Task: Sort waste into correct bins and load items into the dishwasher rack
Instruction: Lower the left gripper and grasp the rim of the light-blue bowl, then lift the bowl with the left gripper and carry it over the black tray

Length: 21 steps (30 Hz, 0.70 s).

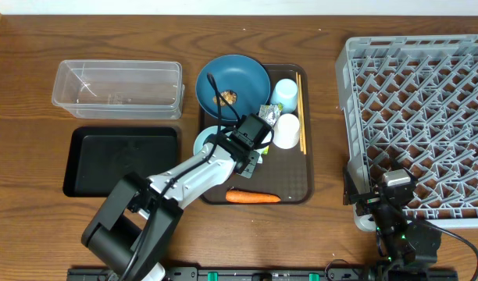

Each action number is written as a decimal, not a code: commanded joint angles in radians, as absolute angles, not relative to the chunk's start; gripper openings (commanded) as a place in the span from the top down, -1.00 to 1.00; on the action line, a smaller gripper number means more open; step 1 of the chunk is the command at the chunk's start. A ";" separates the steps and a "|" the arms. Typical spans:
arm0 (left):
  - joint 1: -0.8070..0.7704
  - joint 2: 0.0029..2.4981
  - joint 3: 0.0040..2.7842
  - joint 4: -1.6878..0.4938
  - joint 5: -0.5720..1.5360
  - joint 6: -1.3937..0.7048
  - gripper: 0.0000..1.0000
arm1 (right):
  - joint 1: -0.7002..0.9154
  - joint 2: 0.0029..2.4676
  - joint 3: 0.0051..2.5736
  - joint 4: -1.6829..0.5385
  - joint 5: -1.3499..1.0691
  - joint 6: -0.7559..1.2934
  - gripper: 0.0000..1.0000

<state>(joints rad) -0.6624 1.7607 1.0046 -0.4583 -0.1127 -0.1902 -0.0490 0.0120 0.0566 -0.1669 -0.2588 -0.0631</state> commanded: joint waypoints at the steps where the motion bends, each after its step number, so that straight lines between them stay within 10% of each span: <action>1: -0.658 1.737 0.986 -0.470 -0.124 -0.220 0.87 | -0.053 0.009 0.053 -0.168 -0.263 -0.076 -0.99; 21: -0.658 1.690 0.992 -0.500 -0.113 -0.234 0.88 | -0.053 0.009 0.053 -0.168 -0.263 -0.076 -0.98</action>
